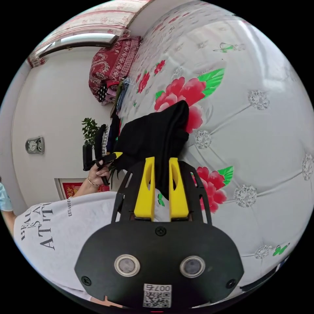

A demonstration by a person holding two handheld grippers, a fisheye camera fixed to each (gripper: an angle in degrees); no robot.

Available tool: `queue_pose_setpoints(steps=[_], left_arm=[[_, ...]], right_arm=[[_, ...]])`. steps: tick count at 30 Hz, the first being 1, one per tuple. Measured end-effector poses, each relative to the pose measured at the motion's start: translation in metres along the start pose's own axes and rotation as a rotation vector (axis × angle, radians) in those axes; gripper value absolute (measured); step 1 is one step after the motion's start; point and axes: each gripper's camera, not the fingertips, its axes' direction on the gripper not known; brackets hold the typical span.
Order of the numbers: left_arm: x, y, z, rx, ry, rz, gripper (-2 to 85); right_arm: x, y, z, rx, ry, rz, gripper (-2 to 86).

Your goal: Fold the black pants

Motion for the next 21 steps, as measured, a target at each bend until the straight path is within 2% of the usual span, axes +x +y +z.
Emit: queue_pose_setpoints(steps=[6, 10, 16, 21], left_arm=[[-0.004, 0.000, -0.045, 0.041, -0.012, 0.066, 3.7], [-0.043, -0.019, -0.099, 0.109, -0.001, 0.079, 3.6], [-0.123, -0.081, -0.212, 0.274, -0.036, 0.103, 3.6], [-0.191, -0.151, -0.319, 0.451, -0.090, 0.102, 3.6]], right_arm=[[-0.072, -0.034, 0.010, -0.037, 0.040, -0.135, 4.8], [-0.118, -0.074, 0.035, -0.050, 0.062, -0.186, 4.7], [-0.215, -0.194, 0.100, -0.056, 0.014, -0.290, 4.6], [-0.346, -0.339, 0.173, -0.041, 0.022, -0.476, 4.5]])
